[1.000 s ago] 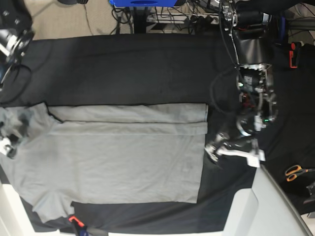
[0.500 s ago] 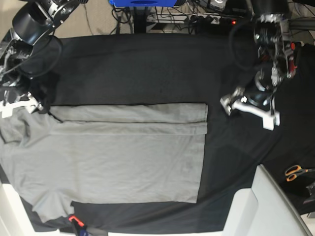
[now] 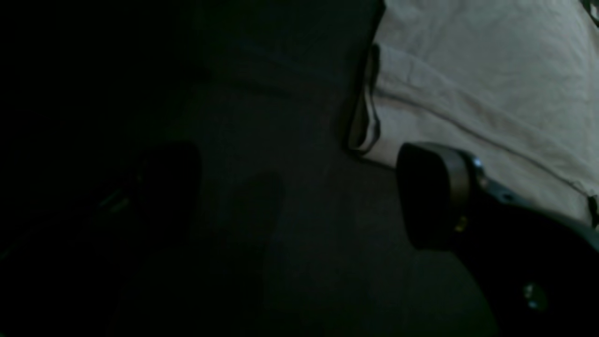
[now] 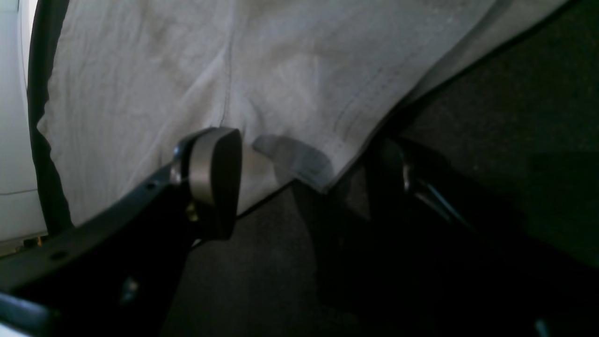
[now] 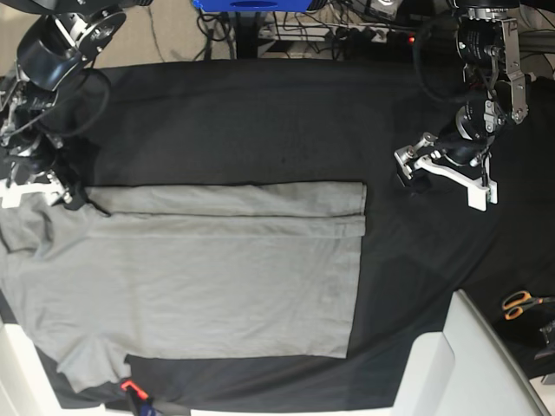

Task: Fold the T-shirt properly
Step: 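Lay the folded edge down and open both grippers, then move the right gripper to the sleeve and grasp it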

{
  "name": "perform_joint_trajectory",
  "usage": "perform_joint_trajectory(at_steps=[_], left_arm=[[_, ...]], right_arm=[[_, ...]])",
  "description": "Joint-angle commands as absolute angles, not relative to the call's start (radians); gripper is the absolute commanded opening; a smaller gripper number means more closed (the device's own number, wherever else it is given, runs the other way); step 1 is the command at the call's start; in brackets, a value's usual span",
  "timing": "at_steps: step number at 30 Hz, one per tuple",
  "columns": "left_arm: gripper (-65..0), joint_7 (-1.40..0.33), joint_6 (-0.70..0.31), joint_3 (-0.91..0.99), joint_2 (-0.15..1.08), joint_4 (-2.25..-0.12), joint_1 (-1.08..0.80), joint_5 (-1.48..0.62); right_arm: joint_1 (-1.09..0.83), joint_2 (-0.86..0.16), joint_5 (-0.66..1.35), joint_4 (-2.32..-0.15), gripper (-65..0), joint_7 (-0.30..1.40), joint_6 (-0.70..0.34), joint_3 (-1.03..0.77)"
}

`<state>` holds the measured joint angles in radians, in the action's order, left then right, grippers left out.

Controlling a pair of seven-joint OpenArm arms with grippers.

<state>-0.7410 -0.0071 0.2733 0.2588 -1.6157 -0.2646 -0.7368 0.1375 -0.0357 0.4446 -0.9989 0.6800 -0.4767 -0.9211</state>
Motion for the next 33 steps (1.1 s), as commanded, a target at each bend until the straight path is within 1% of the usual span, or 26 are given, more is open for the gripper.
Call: perform_joint_trajectory(at_steps=[1,3,5,6,7,13,20,25,29,33], left_arm=[[0.0,-0.723,-0.016,0.278,0.266,-1.633,-0.255,-0.748],[0.0,-0.723,-0.016,0.278,0.266,-1.633,-0.254,-0.748],[0.0,-0.723,-0.016,0.278,0.266,-1.633,-0.254,-0.746],[0.0,-0.723,-0.016,0.278,0.266,-1.632,-0.254,-0.746],[0.0,-0.723,-0.016,0.278,0.266,-1.632,-0.254,-0.746],[0.0,-0.723,-0.016,0.278,0.266,-1.629,-0.254,-0.748],[0.0,-0.723,-0.016,0.278,0.266,-1.629,-0.254,-0.748],[0.0,-0.723,-0.016,0.278,0.266,-1.629,-0.255,-0.746],[0.0,-0.723,-0.016,0.278,0.266,-1.629,-0.255,-0.746],[0.0,-0.723,-0.016,0.278,0.265,-1.629,-0.255,-0.748]], right_arm=[[0.148,-0.045,0.440,-1.004,-31.1,0.691,-0.469,-0.918],[0.148,-0.045,0.440,-1.004,-42.0,0.696,-0.469,-0.918],[0.148,-0.045,0.438,-1.004,-56.0,0.697,-0.466,-0.918],[0.148,-0.047,0.438,-1.004,-61.7,0.699,-0.464,-0.918],[0.148,-0.047,0.437,-1.004,-64.8,0.699,-0.464,-0.918],[0.153,-0.050,0.437,-1.007,-64.5,0.704,-0.464,-0.917],[0.220,-0.054,0.435,-1.010,-64.5,0.800,-0.461,-0.917],[0.254,-0.054,0.433,-1.010,-64.5,0.816,-0.427,-0.908],[0.280,-0.073,0.435,-1.009,-64.5,0.800,-0.426,-0.803],[0.303,-0.081,0.435,-1.004,-64.5,0.702,-0.426,-0.694]])
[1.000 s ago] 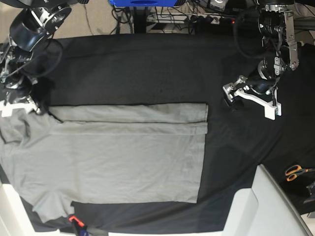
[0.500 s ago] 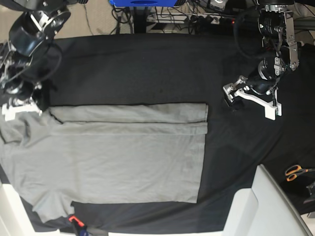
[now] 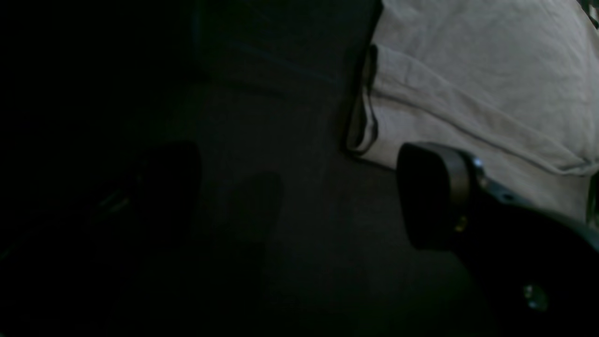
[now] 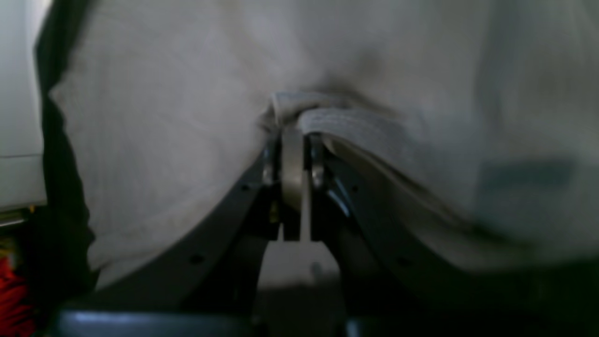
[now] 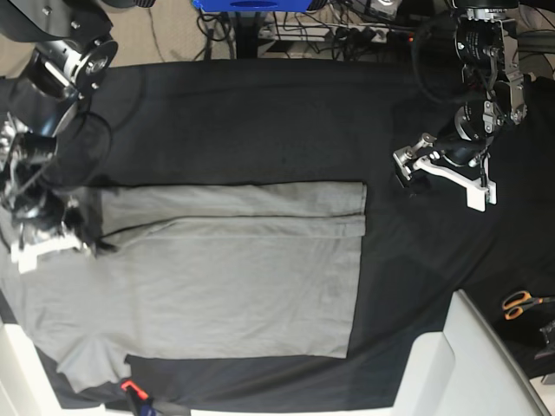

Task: Fold the T-shirt properly
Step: 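Move the right gripper to the sleeve and grasp it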

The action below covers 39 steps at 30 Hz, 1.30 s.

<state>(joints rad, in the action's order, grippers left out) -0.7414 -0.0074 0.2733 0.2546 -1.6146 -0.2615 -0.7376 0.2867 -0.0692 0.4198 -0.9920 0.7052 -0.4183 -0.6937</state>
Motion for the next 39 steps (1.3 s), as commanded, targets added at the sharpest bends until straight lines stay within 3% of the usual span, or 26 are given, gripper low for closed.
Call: perform_joint_trajectory(at_steps=[1,4,6,8,11,12,13,19,22,27,29,34,35,36,37,39], left_arm=[[0.0,-0.723,-0.016,0.278,0.265,-1.629,-0.255,-0.748],[0.0,-0.725,-0.016,0.277,0.265,-1.629,-0.259,-0.748],[0.0,-0.725,-0.016,0.275,0.265,-1.627,-0.259,-0.748],[0.0,-0.725,-0.016,0.274,0.265,-1.627,-0.259,-0.748],[0.0,-0.727,-0.016,0.271,0.265,-1.627,-0.260,-0.748],[0.0,-0.728,-0.016,0.271,0.265,-1.627,-0.260,-0.748],[0.0,-0.728,-0.016,0.271,0.263,-1.627,-0.260,-0.748],[0.0,-0.727,-0.016,0.277,0.226,-1.627,-0.255,-0.753],[0.0,-0.725,-0.016,0.277,0.199,-1.633,-0.255,-0.753],[0.0,-0.725,-0.018,0.269,0.168,-1.639,-0.259,-0.754],[0.0,-0.725,-0.018,0.269,0.163,-1.636,-0.255,-0.756],[0.0,-0.728,-0.119,0.275,0.166,-1.606,-0.232,-0.751],[0.0,-0.728,-0.120,0.275,0.173,-1.590,-0.232,-0.751],[0.0,-0.728,-0.120,0.277,0.177,-1.578,-0.232,-0.750],[-4.6,-0.728,-0.120,0.277,0.179,-1.567,-0.234,-0.750],[-29.6,-0.725,-0.120,0.278,0.177,-1.538,-0.243,-0.751]], right_arm=[[0.308,-0.084,0.435,-1.004,-64.4,0.677,-0.426,-0.667],[0.317,-0.117,0.435,-1.003,-64.1,0.607,-0.424,-0.562],[0.325,-0.134,0.435,-0.995,-58.8,0.581,-0.424,-0.493],[0.346,-0.163,0.435,-0.981,-44.6,0.575,-0.424,-0.429],[0.377,-0.206,0.435,-0.952,-16.7,0.564,-0.424,-0.344],[0.383,-0.216,0.435,-0.949,-11.0,0.547,-0.424,-0.326],[0.384,-0.223,0.435,-0.952,-9.2,0.515,-0.426,-0.312],[0.372,-0.265,0.441,-1.023,-12.0,0.337,-0.430,-0.303],[0.329,-0.274,0.441,-1.121,-12.2,0.326,-0.423,-0.412],[0.242,-0.269,0.443,-1.214,-12.8,0.581,-0.321,-0.565],[0.211,-0.243,0.443,-1.196,-20.6,0.591,-0.340,-0.572],[0.182,-0.223,0.443,-1.090,-65.0,0.536,-0.351,-0.748],[0.182,-0.226,0.443,-1.059,-65.0,0.536,-0.351,-0.806],[0.182,-0.231,0.443,-1.032,-60.9,0.536,-0.351,-0.863],[0.182,-0.232,0.443,-1.013,-56.3,0.536,-0.351,-0.920],[0.177,-0.245,0.440,-0.995,-45.9,0.538,-0.352,-1.024]])
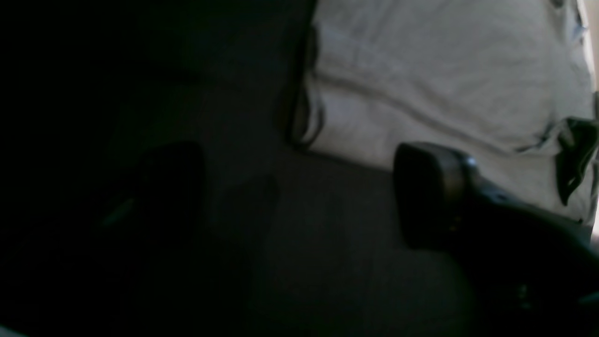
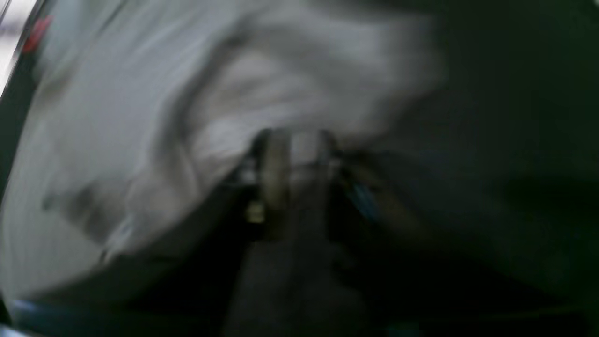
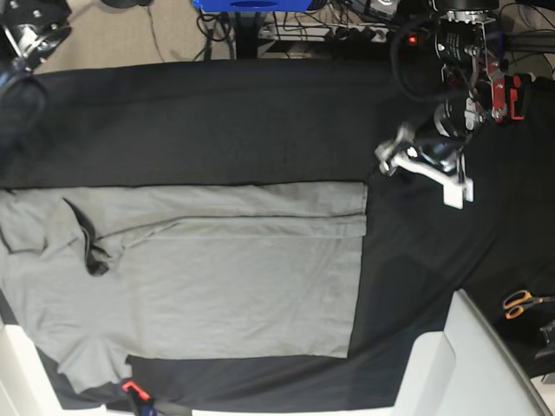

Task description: Fold the T-shirt properly

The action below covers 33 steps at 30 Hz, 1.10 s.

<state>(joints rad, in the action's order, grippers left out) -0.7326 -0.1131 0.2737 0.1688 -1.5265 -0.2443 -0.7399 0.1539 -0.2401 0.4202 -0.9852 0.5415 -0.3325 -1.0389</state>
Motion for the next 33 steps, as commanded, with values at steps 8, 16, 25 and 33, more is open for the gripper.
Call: perform_joint_trajectory(at_steps=[8,16,25,33], left_arm=[[-49.7,-0.725,-0.120,0.394,0.053,-1.374,-0.252,-0.754],[-15.6,-0.730,-0.122,0.432,0.027,-1.359,-0.245,-0.754],[-15.3,-0.730,-0.122,0.430,0.022,-1.348,-0.245,-0.754],[-15.3,-0.731,-0.122,0.430,0.024,-1.349,-0.248,-0.756]], right_arm=[[0.168,-0.302,0.443,-0.782,-11.4,0.527,-0.354,-1.135],[0.245,-0.384,0.443,-0.495,-10.5,0.323,-0.367,-1.127],[0.358,-0.412,0.437,-0.320,-10.7,0.254,-0.453,-1.125],[0.386,-0.406,0.433,-0.318,-22.4,0.226,-0.460,-1.124]])
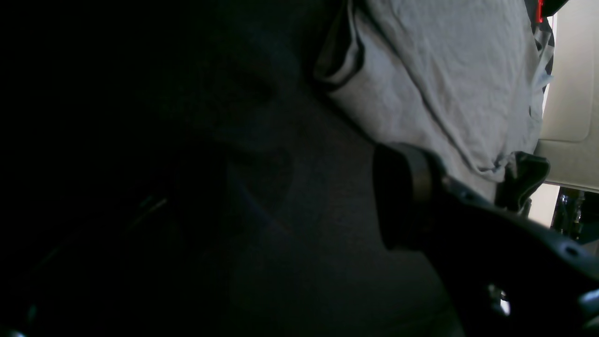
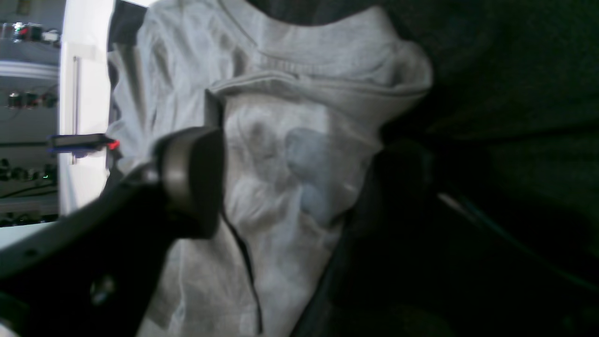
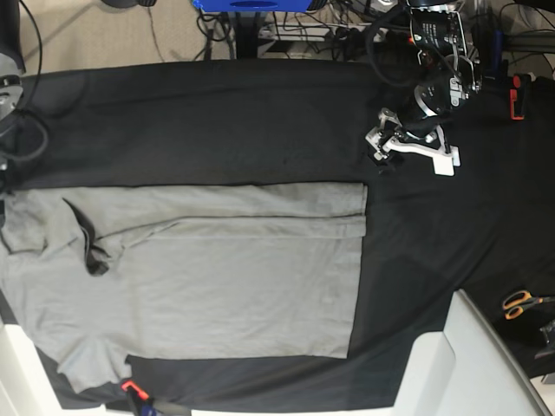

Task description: Fold the T-shirt properly

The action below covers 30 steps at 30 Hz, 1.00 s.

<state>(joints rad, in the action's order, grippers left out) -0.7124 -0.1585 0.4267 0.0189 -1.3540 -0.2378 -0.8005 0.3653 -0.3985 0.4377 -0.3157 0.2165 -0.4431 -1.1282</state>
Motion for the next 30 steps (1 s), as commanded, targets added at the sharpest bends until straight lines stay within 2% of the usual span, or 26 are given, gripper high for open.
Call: perform_joint_trajectory(at_steps=[1,3,6,9,14,22,27,30], left_arm=[[-15.3,-0.731,-0.122,0.429,0.022,-1.349,-0.248,-0.756],[-15.3,-0.731,-0.122,0.429,0.022,-1.349,-0.248,-0.756],[-15.3,-0.731,-0.122,0.429,0.022,-1.356,-0.246,-0.756],[-15.3,-0.731,-0.122,0.429,0.022,-1.357,-0.246,-0.756],[-15.3,-0.731,-0.122,0.429,0.022,-1.354,-0.246,-0.756],[-15.3,-0.731,-0.122,0.429,0.024,-1.357,-0.245,-0.756],[-15.5,-0.731,-0.122,0.430,0.025,-1.357,-0.245,-0.756],[-15.5,-0.731,-0.122,0.430,0.025,-1.357,-0.245,-0.756]], right_arm=[[0.386,-0.406,0.433,-0.318,-24.8,0.225,-0.461,-1.124],[0.387,-0.406,0.433,-0.318,-26.0,0.225,-0.461,-1.124],[0.398,-0.406,0.433,-0.318,-23.3,0.222,-0.461,-1.112],[0.412,-0.406,0.437,-0.320,-23.6,0.216,-0.449,-1.018],[0.386,-0.412,0.441,-0.325,-23.1,0.193,-0.321,-1.020],[0.355,-0.447,0.441,-0.326,-23.1,0.191,-0.315,-1.020],[0.346,-0.466,0.441,-0.326,-23.0,0.170,-0.229,-1.020],[0.346,-0.466,0.438,-0.318,-23.0,0.125,-0.226,-1.013]])
